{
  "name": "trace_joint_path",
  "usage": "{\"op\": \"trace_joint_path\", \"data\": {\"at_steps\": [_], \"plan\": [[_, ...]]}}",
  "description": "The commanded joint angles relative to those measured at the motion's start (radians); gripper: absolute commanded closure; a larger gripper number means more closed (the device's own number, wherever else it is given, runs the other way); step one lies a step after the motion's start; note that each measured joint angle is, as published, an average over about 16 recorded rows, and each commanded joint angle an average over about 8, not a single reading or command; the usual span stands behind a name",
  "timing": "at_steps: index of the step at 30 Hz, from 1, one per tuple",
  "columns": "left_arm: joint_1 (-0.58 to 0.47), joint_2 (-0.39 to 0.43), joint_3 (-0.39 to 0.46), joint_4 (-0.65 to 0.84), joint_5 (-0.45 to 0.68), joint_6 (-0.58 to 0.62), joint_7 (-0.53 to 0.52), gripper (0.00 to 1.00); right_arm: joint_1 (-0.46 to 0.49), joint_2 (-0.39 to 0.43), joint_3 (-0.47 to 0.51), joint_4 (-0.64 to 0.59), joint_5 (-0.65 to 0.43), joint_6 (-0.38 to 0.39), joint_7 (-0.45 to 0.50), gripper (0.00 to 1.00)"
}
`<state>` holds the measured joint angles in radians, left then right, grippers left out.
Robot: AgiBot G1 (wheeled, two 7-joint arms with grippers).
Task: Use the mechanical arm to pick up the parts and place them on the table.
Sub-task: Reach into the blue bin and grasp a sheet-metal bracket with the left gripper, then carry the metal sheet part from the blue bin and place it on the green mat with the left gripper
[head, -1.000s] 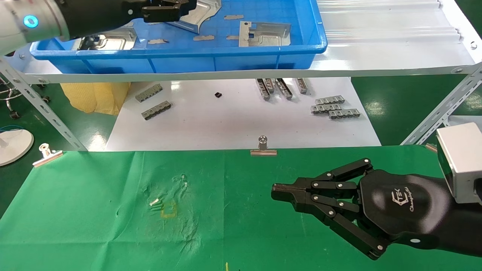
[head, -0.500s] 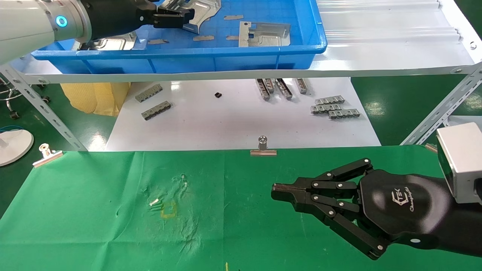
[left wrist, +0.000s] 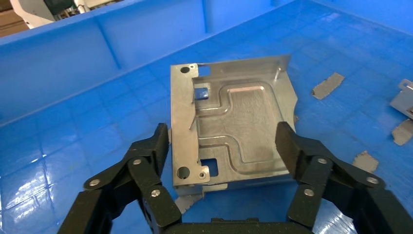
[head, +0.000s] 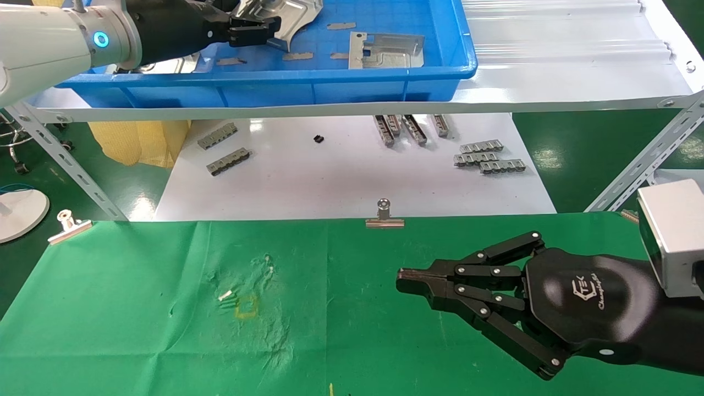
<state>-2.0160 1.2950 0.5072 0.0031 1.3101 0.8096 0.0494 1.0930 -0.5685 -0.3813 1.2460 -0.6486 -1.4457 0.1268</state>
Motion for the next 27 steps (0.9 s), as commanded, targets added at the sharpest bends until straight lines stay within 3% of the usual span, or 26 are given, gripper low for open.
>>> {"op": "trace_joint_path", "data": {"at_steps": [1,2,27], "plan": [[0.002,0.003,0.001,-0.002,0.002,-0.009,0.002,1.0,0.0,0.0,0.0,0.0,0.0,0.0,0.0,0.03],[0.003,0.003,0.001,-0.003,0.001,-0.012,0.003,1.0,0.0,0.0,0.0,0.0,0.0,0.0,0.0,0.0],[0.014,0.01,-0.028,-0.011,-0.04,-0.062,0.038,1.0,0.0,0.0,0.0,0.0,0.0,0.0,0.0,0.0]]}}
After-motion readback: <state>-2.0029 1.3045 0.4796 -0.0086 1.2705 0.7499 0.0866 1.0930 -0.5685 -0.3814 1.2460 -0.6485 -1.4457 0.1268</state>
